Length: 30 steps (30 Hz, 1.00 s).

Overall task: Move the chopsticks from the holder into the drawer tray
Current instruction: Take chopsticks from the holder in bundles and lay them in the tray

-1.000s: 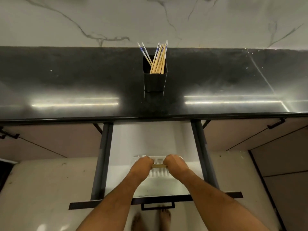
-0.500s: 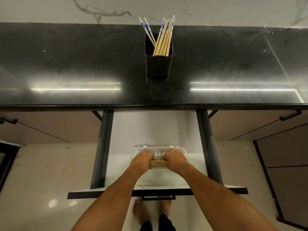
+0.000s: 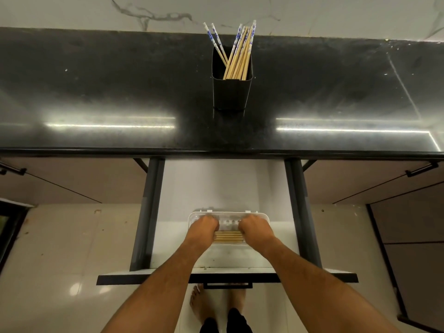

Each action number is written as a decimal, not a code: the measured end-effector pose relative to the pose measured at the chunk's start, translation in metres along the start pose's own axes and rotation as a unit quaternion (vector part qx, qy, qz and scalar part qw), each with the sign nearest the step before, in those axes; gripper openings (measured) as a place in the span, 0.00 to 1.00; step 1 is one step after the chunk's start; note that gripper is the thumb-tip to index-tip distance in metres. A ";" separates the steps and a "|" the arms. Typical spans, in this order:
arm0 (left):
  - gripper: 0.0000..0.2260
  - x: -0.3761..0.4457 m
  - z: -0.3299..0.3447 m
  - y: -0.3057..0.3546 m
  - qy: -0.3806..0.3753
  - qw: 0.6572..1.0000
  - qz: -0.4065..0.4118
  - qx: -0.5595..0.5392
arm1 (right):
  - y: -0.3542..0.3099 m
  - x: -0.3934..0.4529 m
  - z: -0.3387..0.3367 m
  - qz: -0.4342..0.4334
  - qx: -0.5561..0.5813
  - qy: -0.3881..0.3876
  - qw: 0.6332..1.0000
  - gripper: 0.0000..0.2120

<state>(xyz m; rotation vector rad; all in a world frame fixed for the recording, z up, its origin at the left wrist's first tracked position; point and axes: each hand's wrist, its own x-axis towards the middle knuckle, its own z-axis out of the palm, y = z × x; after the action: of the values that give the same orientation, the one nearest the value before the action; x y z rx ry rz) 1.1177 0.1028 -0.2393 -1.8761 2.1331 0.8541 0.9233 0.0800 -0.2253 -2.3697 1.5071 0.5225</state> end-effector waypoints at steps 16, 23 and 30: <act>0.05 -0.020 -0.013 0.001 0.173 0.978 -0.001 -0.117 | 0.007 -0.014 -0.004 -0.003 0.140 0.170 0.976 0.08; 0.06 -0.038 -0.028 -0.002 0.360 0.878 -0.135 -0.286 | 0.030 -0.029 -0.011 0.287 0.455 0.299 0.788 0.17; 0.15 -0.032 -0.026 -0.014 0.208 0.722 -0.432 -0.499 | 0.032 -0.030 0.002 0.431 0.542 0.122 0.711 0.23</act>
<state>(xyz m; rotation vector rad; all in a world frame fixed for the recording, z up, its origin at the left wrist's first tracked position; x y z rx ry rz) 1.1437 0.1159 -0.2069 -3.3401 0.4640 1.5240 0.8824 0.0916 -0.2154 -0.7665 2.1234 -0.4873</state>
